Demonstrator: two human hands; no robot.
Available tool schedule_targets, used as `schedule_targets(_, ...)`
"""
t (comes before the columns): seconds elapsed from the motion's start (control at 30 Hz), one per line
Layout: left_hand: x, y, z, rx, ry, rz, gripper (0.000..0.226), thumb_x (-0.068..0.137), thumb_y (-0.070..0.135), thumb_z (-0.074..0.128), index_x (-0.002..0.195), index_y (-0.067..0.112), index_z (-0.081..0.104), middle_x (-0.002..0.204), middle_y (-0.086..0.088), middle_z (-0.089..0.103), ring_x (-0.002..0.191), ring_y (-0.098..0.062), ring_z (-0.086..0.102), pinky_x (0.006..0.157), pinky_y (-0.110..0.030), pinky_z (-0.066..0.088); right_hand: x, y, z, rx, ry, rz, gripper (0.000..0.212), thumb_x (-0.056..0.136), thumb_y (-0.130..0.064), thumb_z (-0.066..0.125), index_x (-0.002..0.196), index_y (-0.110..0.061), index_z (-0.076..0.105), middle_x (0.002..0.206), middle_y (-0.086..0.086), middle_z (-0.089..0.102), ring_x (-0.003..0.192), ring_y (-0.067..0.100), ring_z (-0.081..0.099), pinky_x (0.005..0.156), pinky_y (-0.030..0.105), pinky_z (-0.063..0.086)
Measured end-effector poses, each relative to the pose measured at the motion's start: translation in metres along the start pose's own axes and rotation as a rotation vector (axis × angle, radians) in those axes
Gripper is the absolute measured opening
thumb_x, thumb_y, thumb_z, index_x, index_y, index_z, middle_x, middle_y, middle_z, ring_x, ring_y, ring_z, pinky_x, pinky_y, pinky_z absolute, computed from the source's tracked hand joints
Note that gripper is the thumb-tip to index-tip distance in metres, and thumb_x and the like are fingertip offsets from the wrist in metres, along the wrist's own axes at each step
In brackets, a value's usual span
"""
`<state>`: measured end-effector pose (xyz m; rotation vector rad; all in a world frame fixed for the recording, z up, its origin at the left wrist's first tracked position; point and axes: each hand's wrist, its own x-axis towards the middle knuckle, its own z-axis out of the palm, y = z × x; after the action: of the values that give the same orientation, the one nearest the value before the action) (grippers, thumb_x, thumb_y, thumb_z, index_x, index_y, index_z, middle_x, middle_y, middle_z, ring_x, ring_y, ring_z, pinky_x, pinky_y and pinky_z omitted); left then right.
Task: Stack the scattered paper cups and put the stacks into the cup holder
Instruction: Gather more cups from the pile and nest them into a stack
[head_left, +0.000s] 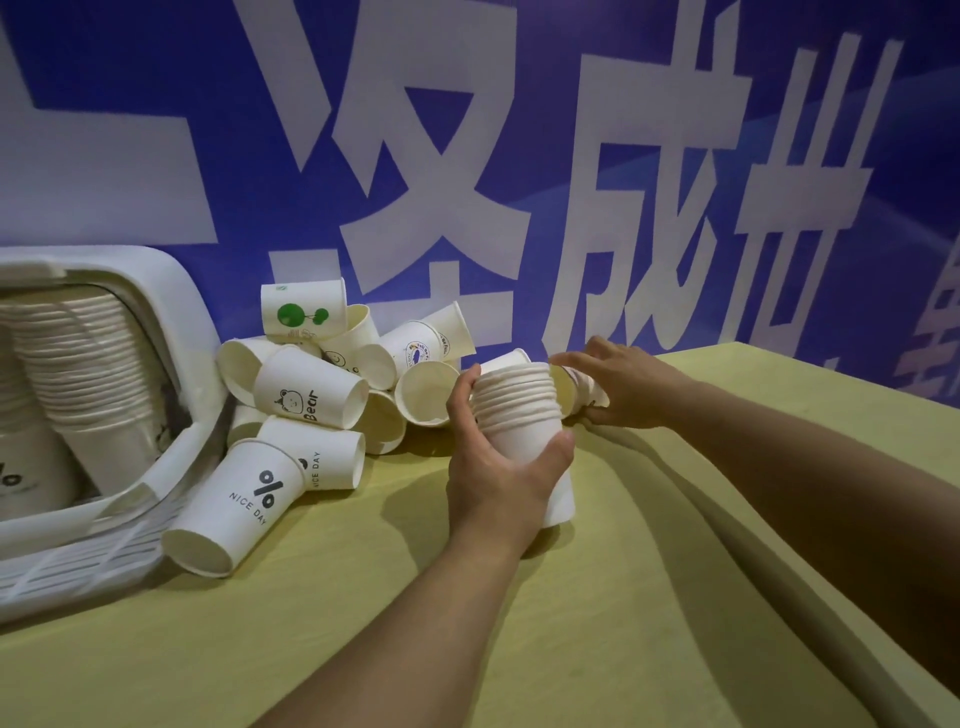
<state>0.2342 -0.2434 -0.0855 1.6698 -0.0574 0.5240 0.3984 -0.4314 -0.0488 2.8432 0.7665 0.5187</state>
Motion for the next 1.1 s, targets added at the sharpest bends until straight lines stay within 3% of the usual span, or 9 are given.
schedule_targets(0.2,0.000,-0.001,0.000,0.035,-0.008,0.011,0.097,0.077,0.039,0.083,0.144,0.053,0.014,0.134,0.005,0.046,0.103,-0.017,0.058,0.075,-0.030,0.052,0.005,-0.001,0.002,-0.095,-0.019,-0.010,0.089,0.079,-0.069,0.064,0.149,-0.043,0.016,0.149,-0.003,0.043,0.132,0.026,0.042,0.107,0.046,0.038)
schedule_targets(0.3,-0.002,-0.001,0.000,0.068,-0.020,0.052,0.098,0.076,0.038,0.084,0.144,0.055,0.014,0.137,0.007,0.045,0.107,-0.018,0.058,0.083,-0.039,0.057,0.000,-0.001,-0.006,-0.023,-0.024,0.021,0.087,0.078,-0.069,0.066,0.146,-0.043,0.019,0.144,-0.003,0.050,0.125,0.025,0.049,0.102,0.043,0.044)
schedule_targets(0.4,-0.007,0.001,0.000,0.100,-0.054,0.089,0.099,0.075,0.038,0.084,0.142,0.060,0.014,0.140,0.009,0.043,0.110,-0.018,0.057,0.085,-0.041,0.057,-0.015,-0.007,-0.028,0.323,0.121,0.152,0.084,0.079,-0.054,0.075,0.145,-0.040,0.024,0.135,0.001,0.056,0.110,0.025,0.060,0.089,0.037,0.054)
schedule_targets(0.57,-0.017,0.014,-0.002,0.197,-0.128,0.155,0.099,0.074,0.043,0.085,0.142,0.062,0.015,0.143,0.017,0.041,0.114,-0.010,0.050,0.081,-0.023,0.045,-0.049,-0.030,-0.100,1.013,0.406,0.246,0.068,0.087,-0.035,0.072,0.141,-0.032,0.030,0.128,0.005,0.056,0.107,0.023,0.062,0.081,0.035,0.060)
schedule_targets(0.67,-0.027,0.030,-0.007,0.233,-0.169,0.144,0.102,0.076,0.043,0.084,0.139,0.070,0.008,0.147,0.014,0.040,0.120,-0.013,0.051,0.085,-0.024,0.048,-0.077,-0.059,-0.130,1.212,0.345,0.222,0.064,0.088,-0.036,0.070,0.138,-0.033,0.030,0.126,0.005,0.058,0.105,0.019,0.064,0.074,0.028,0.059)
schedule_targets(0.77,-0.040,0.044,-0.022,0.324,-0.188,0.146,0.116,0.074,0.043,0.085,0.127,0.080,-0.011,0.153,0.008,0.039,0.127,-0.019,0.052,0.096,-0.038,0.051,-0.104,-0.089,-0.133,1.235,0.237,0.224,0.067,0.088,-0.040,0.070,0.140,-0.035,0.028,0.125,-0.001,0.054,0.106,0.018,0.062,0.071,0.025,0.058)
schedule_targets(0.87,-0.053,0.049,-0.034,0.416,-0.230,0.143,0.126,0.074,0.041,0.085,0.126,0.078,-0.024,0.158,0.003,0.035,0.132,-0.020,0.050,0.098,-0.037,0.048,-0.116,-0.114,-0.129,1.192,0.179,0.219,0.070,0.085,-0.044,0.072,0.138,-0.040,0.025,0.131,-0.003,0.051,0.109,0.019,0.060,0.074,0.027,0.058)
schedule_targets(0.97,-0.064,0.053,-0.049,0.412,-0.196,0.132,0.129,0.073,0.038,0.087,0.127,0.077,-0.023,0.159,0.003,0.033,0.134,-0.020,0.048,0.099,-0.037,0.047,-0.119,-0.136,-0.130,1.177,0.168,0.226,0.070,0.084,-0.048,0.071,0.139,-0.037,0.028,0.127,-0.007,0.051,0.107,0.015,0.058,0.067,0.019,0.050)
schedule_targets(1.1,-0.071,0.052,-0.080,0.376,-0.079,0.129,0.127,0.074,0.035,0.087,0.134,0.074,-0.019,0.160,0.004,0.030,0.131,-0.016,0.047,0.100,-0.039,0.050,-0.117,-0.160,-0.126,1.085,0.134,0.148,0.049,0.089,-0.056,0.059,0.131,-0.033,0.047,0.124,-0.015,0.053,0.112,0.009,0.054,0.071,0.017,0.043)
